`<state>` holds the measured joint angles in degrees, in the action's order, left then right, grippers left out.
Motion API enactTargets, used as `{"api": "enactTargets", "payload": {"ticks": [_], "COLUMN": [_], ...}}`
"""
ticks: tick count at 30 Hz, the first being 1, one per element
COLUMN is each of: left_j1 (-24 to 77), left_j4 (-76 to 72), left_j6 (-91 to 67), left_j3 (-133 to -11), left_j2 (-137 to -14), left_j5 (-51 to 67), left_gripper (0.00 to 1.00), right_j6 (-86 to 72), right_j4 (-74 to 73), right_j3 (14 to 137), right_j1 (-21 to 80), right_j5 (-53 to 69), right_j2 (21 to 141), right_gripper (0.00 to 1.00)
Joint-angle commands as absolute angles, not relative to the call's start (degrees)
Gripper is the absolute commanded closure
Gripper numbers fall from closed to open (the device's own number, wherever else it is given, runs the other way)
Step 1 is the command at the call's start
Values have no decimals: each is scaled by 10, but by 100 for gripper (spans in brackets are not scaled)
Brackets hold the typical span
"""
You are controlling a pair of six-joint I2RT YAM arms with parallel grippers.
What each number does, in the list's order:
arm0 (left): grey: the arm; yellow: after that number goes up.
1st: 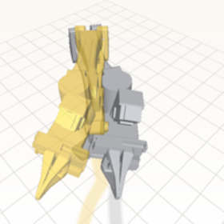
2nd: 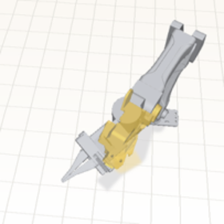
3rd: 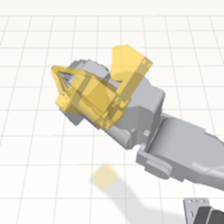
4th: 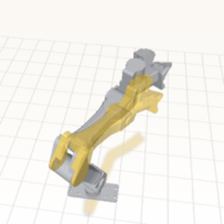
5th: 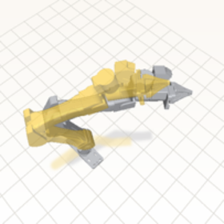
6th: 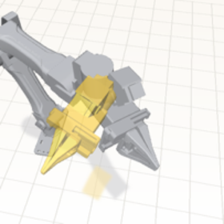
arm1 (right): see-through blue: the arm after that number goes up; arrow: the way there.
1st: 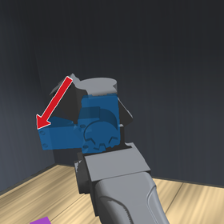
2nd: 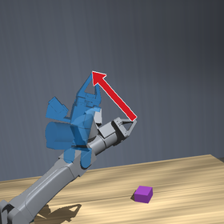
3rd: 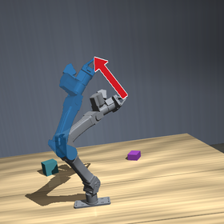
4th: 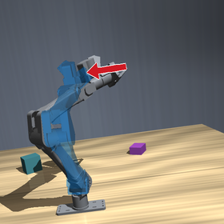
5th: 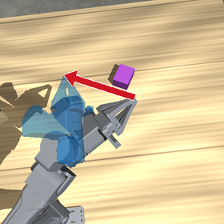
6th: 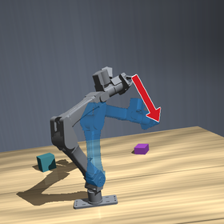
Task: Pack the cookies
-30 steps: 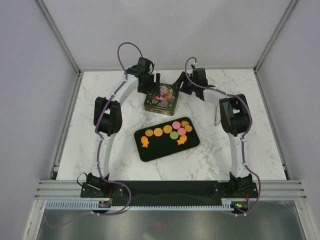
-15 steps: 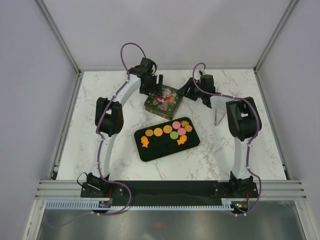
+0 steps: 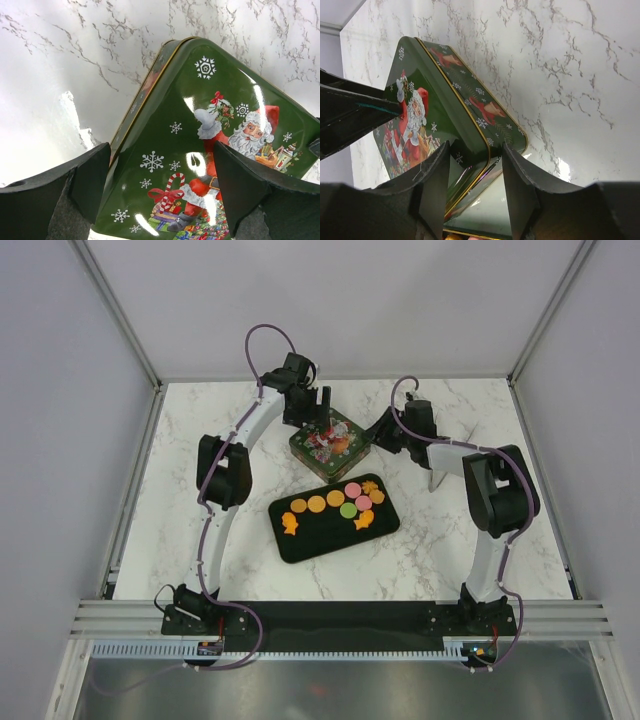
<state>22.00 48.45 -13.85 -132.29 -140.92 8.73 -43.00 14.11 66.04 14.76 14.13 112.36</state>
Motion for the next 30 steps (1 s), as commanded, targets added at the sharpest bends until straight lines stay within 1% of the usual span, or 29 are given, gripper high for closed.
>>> {"api": "enactTargets", "payload": {"ticks": [1,7,9,11,12,15,18,20,21,26,28,30], "left_j1": [216,216,216,216,216,216,216,216,216,217,217,217], "left_j4": [490,488,488,488,488,487,488,488,487,488,488,488], "left_j6": [-113,-107,-105,-105,-105,-105,-105,-105,-105,-106,-106,-107], "left_j3": [-1332,-1328,-1328,-1326,-1326,-1325,-1325,-1325,-1325,-1323,-1323,-1323], "left_j2": [-1430,-1426,-1426,-1425,-1425,-1425,-1425,-1423,-1422,-1419,-1421,-1421], "left_j5": [63,68,68,70,69,70,74,74,74,75,76,76], "left_gripper": [10,11,11,11,11,12,12,12,12,12,12,12], "right_j6": [-421,-412,-412,-411,-410,-437,-446,-489,-507,-543,-570,-569], "right_j4": [44,11,5,4,4,63,102,152,203,266,315,322], "right_j3": [657,697,710,722,728,743,769,761,758,735,698,673], "right_j1": [127,107,99,97,97,101,115,120,121,138,138,137], "right_j5": [130,131,141,155,170,262,294,337,349,359,363,353], "right_j2": [1118,1087,1079,1070,1068,1073,1085,1097,1103,1160,1189,1209], "right_gripper": [92,90,92,100,100,100,100,100,100,100,100,100]}}
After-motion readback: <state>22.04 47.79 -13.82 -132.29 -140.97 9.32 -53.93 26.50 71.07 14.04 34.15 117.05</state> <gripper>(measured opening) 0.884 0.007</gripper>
